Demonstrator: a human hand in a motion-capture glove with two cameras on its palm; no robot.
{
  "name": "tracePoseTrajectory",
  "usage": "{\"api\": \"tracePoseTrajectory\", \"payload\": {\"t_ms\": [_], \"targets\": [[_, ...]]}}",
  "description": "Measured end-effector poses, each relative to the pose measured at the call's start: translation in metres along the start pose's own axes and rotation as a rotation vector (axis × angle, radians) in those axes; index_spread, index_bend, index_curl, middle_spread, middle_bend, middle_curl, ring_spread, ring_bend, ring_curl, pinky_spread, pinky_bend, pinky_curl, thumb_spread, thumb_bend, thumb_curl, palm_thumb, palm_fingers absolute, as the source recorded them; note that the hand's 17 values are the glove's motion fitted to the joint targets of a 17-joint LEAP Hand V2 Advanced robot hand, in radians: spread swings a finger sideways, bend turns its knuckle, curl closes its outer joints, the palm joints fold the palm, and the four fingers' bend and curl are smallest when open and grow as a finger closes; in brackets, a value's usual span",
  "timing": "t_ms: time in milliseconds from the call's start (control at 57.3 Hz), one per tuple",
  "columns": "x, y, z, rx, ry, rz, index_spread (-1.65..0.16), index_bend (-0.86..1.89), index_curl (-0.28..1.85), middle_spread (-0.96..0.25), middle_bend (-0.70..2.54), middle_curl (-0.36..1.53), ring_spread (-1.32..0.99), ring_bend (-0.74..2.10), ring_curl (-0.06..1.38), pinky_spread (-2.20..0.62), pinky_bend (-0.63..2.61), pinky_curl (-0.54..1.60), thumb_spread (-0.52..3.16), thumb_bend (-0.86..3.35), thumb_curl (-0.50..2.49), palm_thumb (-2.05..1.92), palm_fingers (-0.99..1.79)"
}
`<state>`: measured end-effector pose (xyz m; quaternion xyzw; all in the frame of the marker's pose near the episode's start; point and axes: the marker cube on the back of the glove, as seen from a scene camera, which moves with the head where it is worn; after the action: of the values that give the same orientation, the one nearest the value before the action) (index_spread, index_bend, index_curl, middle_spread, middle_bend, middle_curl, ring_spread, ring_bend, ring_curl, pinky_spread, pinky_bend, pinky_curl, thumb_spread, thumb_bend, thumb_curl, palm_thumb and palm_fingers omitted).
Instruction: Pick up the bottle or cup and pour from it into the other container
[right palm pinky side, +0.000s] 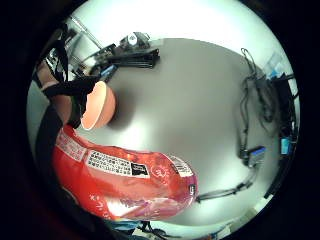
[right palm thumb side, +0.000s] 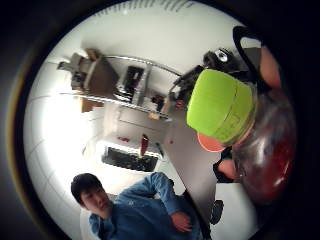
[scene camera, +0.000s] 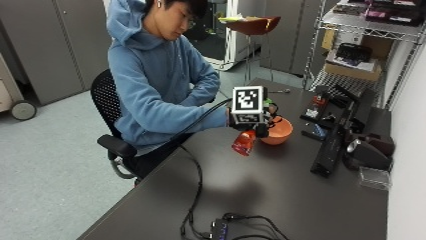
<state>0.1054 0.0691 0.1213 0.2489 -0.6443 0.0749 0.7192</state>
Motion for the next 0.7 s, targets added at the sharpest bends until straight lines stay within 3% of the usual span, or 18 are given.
{"api": "tracePoseTrajectory", "payload": {"t_ms": [297,419,506,576,698], "targets": [[-0.058,-0.028,0.024,-0.328,0.648,-0.006,-0.1,0.14,0.38,-0.05,0.33,0.5,-0.15,0.55,0.47,-0.2,0.48,0.41,0.14,-0.04,0.68,1.05,1.19],[-0.075,-0.04,0.043,-0.397,1.0,-0.005,-0.1,0.14,0.38,-0.05,0.33,0.51,-0.15,0.55,0.47,-0.2,0.48,0.41,0.14,-0.04,0.69,1.05,1.19],[-0.097,-0.046,0.07,-0.419,1.102,-0.008,-0.1,0.14,0.38,-0.05,0.33,0.51,-0.16,0.55,0.47,-0.2,0.48,0.41,0.14,-0.04,0.69,1.05,1.19],[-0.102,-0.043,0.082,-0.508,1.273,-0.134,-0.11,0.14,0.38,-0.05,0.33,0.51,-0.16,0.54,0.47,-0.21,0.49,0.41,0.14,-0.04,0.69,1.04,1.19],[-0.114,-0.044,0.107,-0.55,1.395,-0.182,-0.11,0.14,0.38,-0.06,0.32,0.51,-0.16,0.54,0.47,-0.22,0.49,0.41,0.15,-0.04,0.69,1.04,1.19]]}}
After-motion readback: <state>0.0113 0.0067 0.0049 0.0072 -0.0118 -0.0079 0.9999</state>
